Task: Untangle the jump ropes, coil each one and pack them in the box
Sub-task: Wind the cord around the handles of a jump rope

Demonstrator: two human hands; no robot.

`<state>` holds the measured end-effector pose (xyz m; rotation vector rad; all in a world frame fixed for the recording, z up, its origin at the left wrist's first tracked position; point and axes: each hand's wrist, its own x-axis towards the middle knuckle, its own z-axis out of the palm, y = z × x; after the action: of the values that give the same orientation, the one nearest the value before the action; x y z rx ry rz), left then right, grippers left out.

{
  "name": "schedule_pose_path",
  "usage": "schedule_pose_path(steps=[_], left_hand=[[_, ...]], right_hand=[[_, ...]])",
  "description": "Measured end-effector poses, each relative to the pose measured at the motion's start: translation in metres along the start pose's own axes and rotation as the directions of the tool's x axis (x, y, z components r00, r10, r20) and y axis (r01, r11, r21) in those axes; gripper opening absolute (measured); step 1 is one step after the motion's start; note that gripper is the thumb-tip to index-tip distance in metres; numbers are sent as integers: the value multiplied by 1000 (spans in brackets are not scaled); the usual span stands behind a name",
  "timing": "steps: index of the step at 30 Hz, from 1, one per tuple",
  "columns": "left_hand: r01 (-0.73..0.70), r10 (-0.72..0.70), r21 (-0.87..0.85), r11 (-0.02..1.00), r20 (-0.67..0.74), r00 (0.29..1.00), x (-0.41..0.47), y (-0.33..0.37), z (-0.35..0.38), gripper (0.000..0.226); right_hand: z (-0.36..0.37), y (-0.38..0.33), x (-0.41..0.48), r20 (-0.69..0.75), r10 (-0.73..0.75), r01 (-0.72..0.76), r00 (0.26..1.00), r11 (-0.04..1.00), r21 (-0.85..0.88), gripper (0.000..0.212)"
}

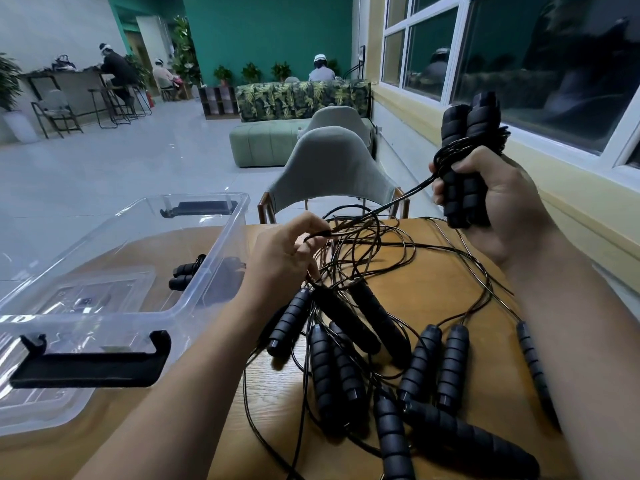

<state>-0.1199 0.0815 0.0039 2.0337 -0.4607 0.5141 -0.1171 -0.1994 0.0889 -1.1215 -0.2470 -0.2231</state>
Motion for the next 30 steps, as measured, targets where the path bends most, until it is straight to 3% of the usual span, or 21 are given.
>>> schedule_pose_path(steps=[2,5,10,14,17,20,25,30], left_hand=[[-78,77,34,996,36,996,1,-4,-1,1],[-171,152,190,967,111,982,3,-10,-3,16],[-50,23,176,983,153,988,0,-3,-1,35],[-26,-7,165,986,197,980,2,-2,-1,22],[-16,3,89,996,144,990,2,-1,-3,14],[-61,16,233,971,192,981,3,-5,-5,31],[-22,-104,383,924,306,946,1,-14,-6,50],[73,-267,626,776,222,938,2,-35,-21,64]], right_hand=[[-2,-1,1,-27,-4,5,1000,1000,14,29],[-5,-1,3,-65,-11,13,998,1000,23,29],[-7,0,3,-64,-18,19,998,1000,14,30],[-8,0,5,-74,-30,32,997,999,31,31],[-12,-6,8,-91,-42,46,995,998,43,28],[-16,-9,8,-100,-62,63,993,998,5,24],[-31,-14,6,-107,-65,49,992,988,-149,23],[-63,-37,8,-177,-77,28,981,964,-264,23]])
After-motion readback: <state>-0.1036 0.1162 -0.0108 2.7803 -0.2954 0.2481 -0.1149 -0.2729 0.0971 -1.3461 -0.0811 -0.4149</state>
